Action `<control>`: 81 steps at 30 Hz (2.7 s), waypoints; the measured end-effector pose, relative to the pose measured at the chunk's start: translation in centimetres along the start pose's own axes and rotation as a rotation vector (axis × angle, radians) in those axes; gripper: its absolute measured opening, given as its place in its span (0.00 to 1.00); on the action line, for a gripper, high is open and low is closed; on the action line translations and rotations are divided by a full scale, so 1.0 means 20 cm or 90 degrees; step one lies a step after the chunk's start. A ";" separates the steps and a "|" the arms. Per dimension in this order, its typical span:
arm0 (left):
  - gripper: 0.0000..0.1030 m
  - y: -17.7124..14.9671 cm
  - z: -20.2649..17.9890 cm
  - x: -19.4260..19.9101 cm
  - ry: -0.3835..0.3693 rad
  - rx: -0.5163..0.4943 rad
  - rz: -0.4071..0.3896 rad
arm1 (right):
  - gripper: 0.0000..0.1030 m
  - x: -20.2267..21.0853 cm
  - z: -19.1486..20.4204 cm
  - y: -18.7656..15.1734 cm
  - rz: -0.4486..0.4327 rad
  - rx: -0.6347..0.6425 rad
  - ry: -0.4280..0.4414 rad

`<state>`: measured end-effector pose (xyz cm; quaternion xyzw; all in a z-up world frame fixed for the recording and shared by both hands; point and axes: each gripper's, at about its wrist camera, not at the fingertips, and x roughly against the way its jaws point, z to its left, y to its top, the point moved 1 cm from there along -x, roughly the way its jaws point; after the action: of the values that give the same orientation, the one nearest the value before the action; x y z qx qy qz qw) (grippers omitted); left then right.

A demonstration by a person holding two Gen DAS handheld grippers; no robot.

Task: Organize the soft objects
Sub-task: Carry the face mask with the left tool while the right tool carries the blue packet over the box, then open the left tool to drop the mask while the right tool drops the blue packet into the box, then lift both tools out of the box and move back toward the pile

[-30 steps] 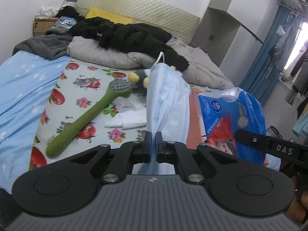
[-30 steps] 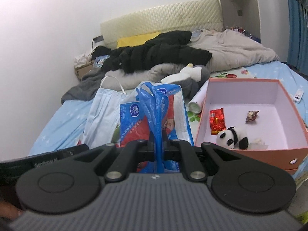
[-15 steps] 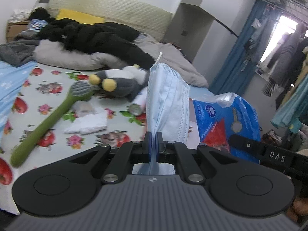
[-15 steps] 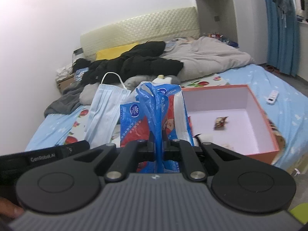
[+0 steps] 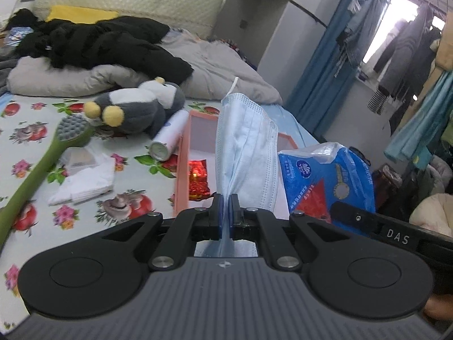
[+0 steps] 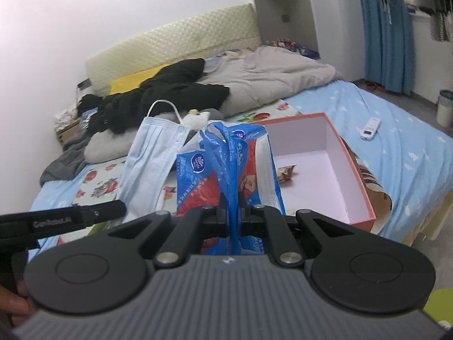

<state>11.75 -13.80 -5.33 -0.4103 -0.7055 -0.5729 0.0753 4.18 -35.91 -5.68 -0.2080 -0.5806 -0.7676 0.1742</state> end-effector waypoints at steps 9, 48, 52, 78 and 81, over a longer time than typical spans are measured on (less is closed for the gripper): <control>0.05 0.17 -0.03 -0.45 -0.009 -0.023 0.055 | 0.08 -0.28 -0.18 0.07 0.025 -0.026 -0.030; 0.43 0.35 -0.08 -0.94 0.006 -0.082 0.120 | 0.39 -0.72 -0.37 0.21 0.091 -0.050 -0.042; 0.43 0.36 -0.12 -0.77 0.004 -0.087 0.094 | 0.39 -0.59 -0.31 0.23 0.069 -0.042 -0.031; 0.43 0.05 -0.12 0.03 0.007 -0.073 0.024 | 0.39 -0.02 0.00 0.03 0.034 0.023 0.013; 0.43 0.03 -0.11 0.08 0.012 -0.068 0.019 | 0.39 0.00 0.04 0.01 0.038 0.032 0.025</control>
<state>10.32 -14.87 -3.29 -0.4185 -0.6670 -0.6126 0.0686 4.46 -35.25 -5.37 -0.2057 -0.5899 -0.7511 0.2137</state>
